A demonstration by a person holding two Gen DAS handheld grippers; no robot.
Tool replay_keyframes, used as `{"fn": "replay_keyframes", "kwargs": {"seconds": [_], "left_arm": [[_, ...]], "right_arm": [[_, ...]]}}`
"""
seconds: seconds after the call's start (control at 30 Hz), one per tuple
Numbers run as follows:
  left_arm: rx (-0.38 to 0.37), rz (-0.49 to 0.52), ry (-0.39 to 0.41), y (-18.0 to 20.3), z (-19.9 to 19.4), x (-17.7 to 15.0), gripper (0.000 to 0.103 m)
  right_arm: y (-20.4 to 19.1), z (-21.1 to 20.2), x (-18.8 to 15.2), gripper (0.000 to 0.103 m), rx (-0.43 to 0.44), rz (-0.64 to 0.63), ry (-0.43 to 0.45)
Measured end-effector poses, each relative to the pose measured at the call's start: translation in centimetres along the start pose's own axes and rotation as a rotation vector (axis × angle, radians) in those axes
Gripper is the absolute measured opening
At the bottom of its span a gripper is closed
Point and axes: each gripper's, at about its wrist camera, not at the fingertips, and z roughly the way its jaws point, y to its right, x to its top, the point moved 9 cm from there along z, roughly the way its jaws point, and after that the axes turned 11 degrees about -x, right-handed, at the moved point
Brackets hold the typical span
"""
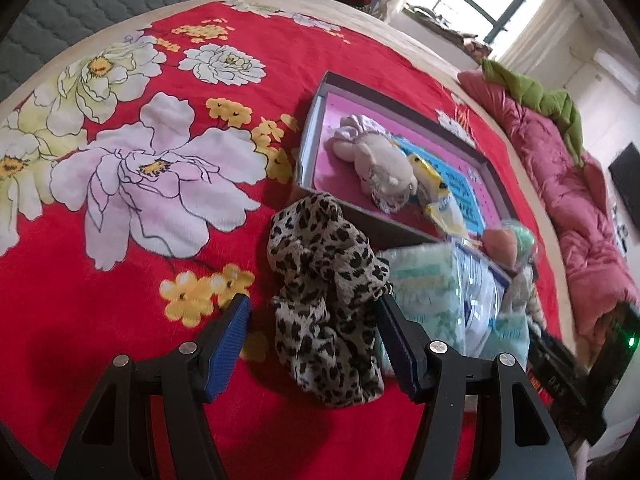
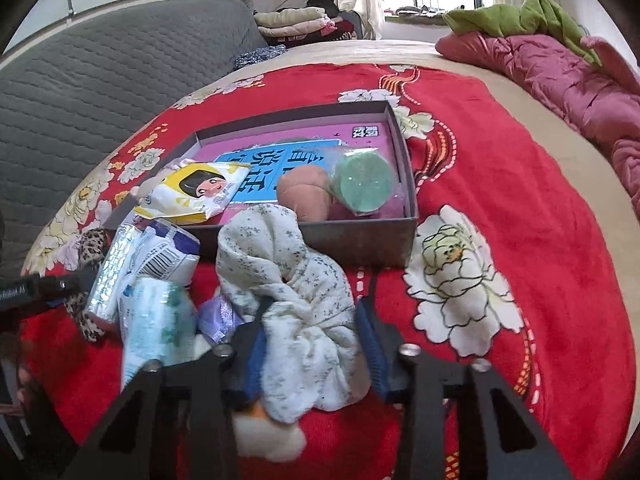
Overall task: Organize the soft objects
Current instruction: 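Grasp the leopard-print scrunchie with the left tool while the right tool grasps the white floral scrunchie, then lift the leopard scrunchie with the left tool while the right tool lifts the floral scrunchie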
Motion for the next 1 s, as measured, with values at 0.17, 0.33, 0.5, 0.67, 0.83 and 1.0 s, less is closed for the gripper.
{"fn": "replay_keyframes", "kwargs": {"seconds": [0.17, 0.33, 0.5, 0.67, 0.83, 1.0], "left_arm": [[-0.018, -0.012, 0.012, -0.1, 0.6, 0.6, 0.066], [-0.045, -0.019, 0.027, -0.3, 1.0, 0.9, 0.047], [-0.054, -0.006, 0.018, -0.1, 1.3, 0.9, 0.019], [-0.050, 0.056, 0.065, 0.9, 0.0, 1.4, 0.015], [-0.055, 0.082, 0.100, 1.8, -1.8, 1.7, 0.015], [-0.043, 0.131, 0.114, 3.1, -3.5, 1.6, 0.015]], "right_arm": [[-0.2, -0.3, 0.0, 0.017, 0.009, -0.022, 0.010], [0.3, -1.1, 0.4, 0.015, 0.006, -0.006, 0.030], [0.8, -1.6, 0.6, 0.015, 0.021, 0.024, 0.029], [1.2, -2.7, 1.0, 0.014, 0.022, 0.037, 0.048], [1.2, -4.0, 1.7, 0.013, 0.024, 0.032, 0.076], [0.5, -5.7, 2.9, 0.013, 0.046, 0.034, 0.112]]}}
